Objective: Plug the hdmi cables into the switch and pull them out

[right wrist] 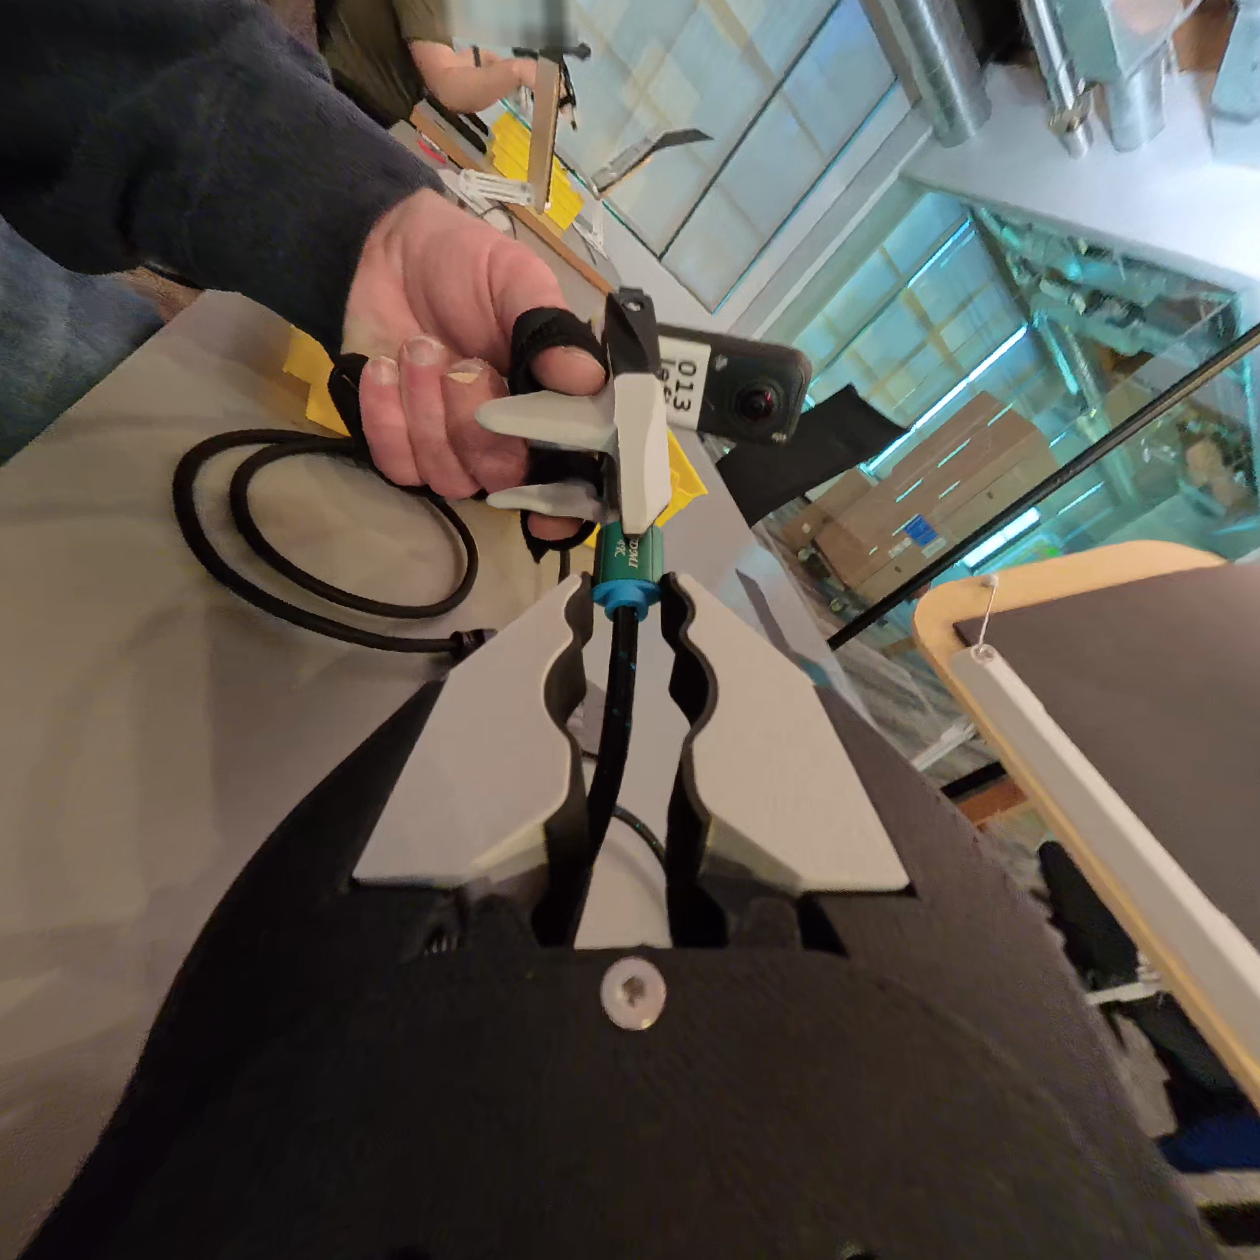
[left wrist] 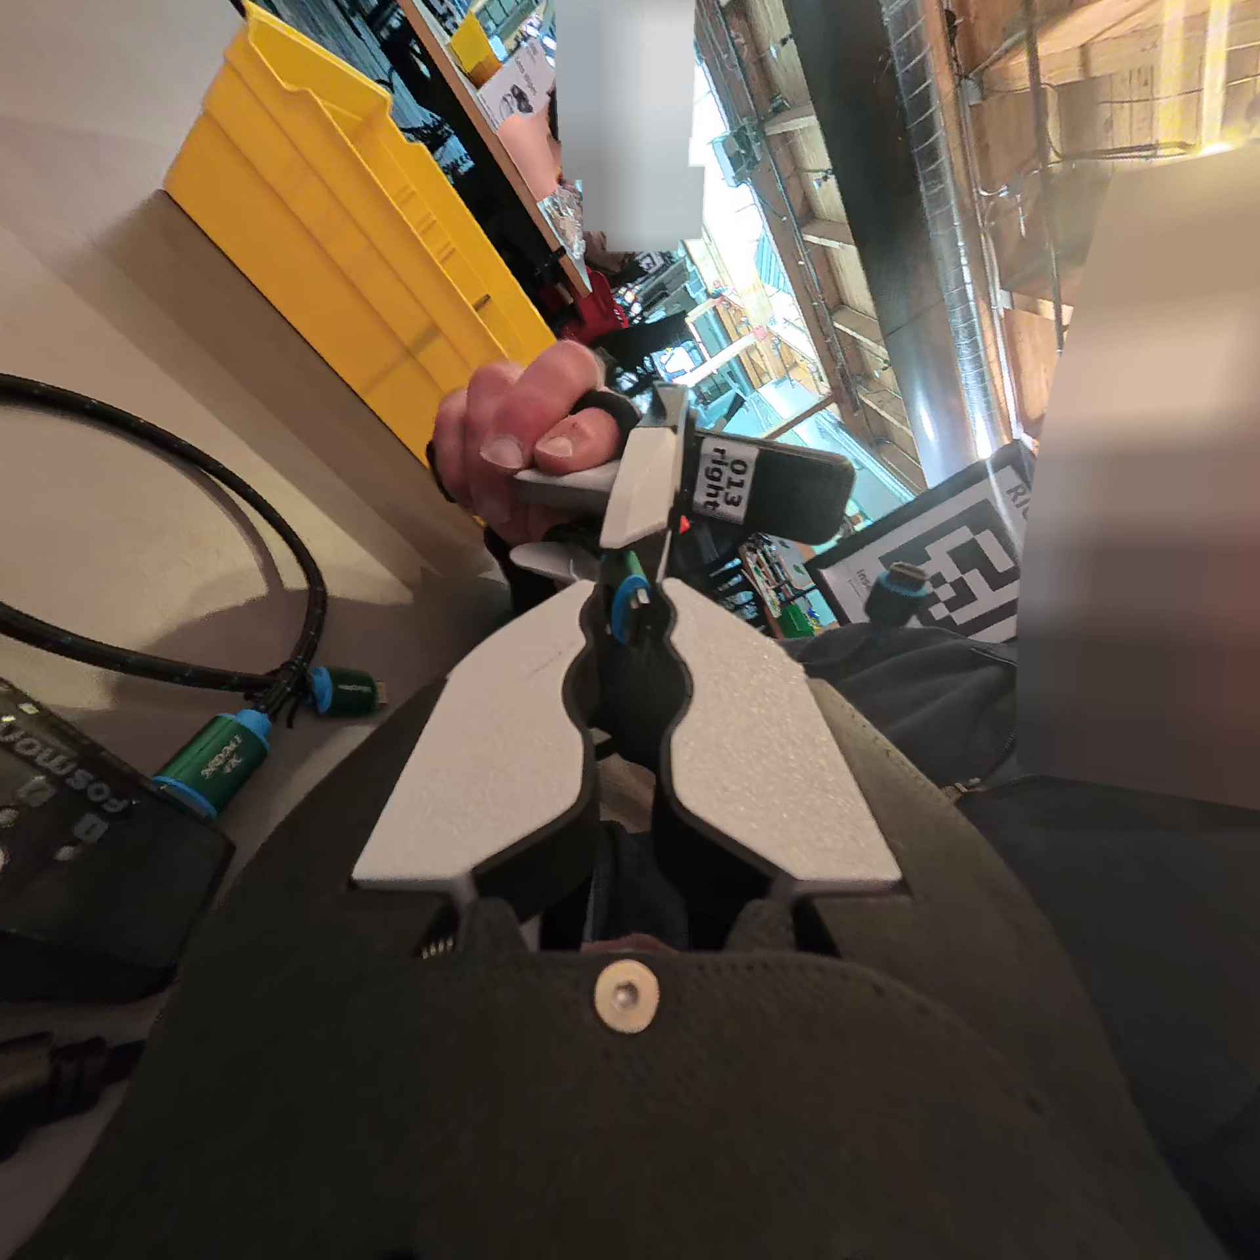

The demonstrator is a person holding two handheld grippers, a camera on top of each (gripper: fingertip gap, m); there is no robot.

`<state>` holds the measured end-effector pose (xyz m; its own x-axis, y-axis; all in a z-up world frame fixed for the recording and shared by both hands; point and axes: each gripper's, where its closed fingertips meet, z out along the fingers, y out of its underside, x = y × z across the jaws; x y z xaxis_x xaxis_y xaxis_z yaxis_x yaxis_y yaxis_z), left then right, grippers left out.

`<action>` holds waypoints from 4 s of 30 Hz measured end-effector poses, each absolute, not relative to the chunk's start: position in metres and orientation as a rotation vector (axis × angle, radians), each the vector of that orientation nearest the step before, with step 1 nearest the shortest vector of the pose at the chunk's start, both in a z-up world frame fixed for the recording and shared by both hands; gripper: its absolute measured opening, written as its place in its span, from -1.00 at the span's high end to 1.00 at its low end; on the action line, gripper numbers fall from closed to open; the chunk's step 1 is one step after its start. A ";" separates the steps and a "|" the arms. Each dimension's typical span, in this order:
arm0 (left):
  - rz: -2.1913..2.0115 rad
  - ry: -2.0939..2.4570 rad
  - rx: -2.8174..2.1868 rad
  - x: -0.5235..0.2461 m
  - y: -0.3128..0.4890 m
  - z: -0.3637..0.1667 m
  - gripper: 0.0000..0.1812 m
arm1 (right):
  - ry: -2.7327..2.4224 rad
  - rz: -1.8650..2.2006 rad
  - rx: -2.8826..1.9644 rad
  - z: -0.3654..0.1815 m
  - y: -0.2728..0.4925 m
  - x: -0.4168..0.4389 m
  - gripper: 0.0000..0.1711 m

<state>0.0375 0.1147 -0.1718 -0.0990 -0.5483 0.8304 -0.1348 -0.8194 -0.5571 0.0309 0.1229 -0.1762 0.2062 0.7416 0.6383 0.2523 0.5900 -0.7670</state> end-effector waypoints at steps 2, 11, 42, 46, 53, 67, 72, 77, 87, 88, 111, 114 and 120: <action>-1.900 0.758 -1.927 0.036 0.122 -0.179 0.88 | -1.368 0.437 -1.000 -0.184 0.130 0.031 0.80; -1.183 0.922 -2.000 0.004 0.151 -0.190 0.56 | -1.284 0.616 -1.258 -0.202 0.155 0.039 0.80; 0.275 1.600 -1.359 0.037 0.157 -0.227 0.81 | -1.251 1.106 -1.552 -0.228 0.145 0.037 0.80; 0.233 1.547 -1.360 0.037 0.154 -0.215 0.82 | -1.172 1.222 -1.514 -0.213 0.143 0.037 0.80; 0.190 1.455 -1.373 0.033 0.156 -0.198 0.84 | -0.995 1.403 -1.441 -0.184 0.149 0.052 0.75; -0.026 1.153 -1.499 0.040 0.163 -0.178 0.82 | -0.918 1.365 -1.363 -0.176 0.154 0.043 0.84; -0.047 1.134 -1.512 0.043 0.162 -0.180 0.83 | -0.821 1.452 -1.327 -0.165 0.158 0.048 0.77; -0.085 1.111 -1.530 0.044 0.161 -0.184 0.83 | -0.862 1.404 -1.349 -0.171 0.156 0.045 0.80; -0.080 1.093 -1.519 0.047 0.161 -0.181 0.83 | -0.885 1.440 -1.377 -0.174 0.154 0.045 0.79; -0.078 1.091 -1.517 0.047 0.161 -0.181 0.83 | -0.893 1.427 -1.372 -0.174 0.154 0.045 0.79; 0.013 1.282 -1.504 0.034 0.162 -0.189 0.61 | -0.955 1.328 -1.464 -0.190 0.160 0.044 0.79; 0.160 1.364 -1.443 0.038 0.163 -0.197 0.70 | -0.973 1.353 -1.460 -0.190 0.155 0.041 0.80; 0.231 1.275 -1.372 0.037 0.164 -0.184 0.84 | -0.910 1.477 -1.427 -0.180 0.151 0.042 0.80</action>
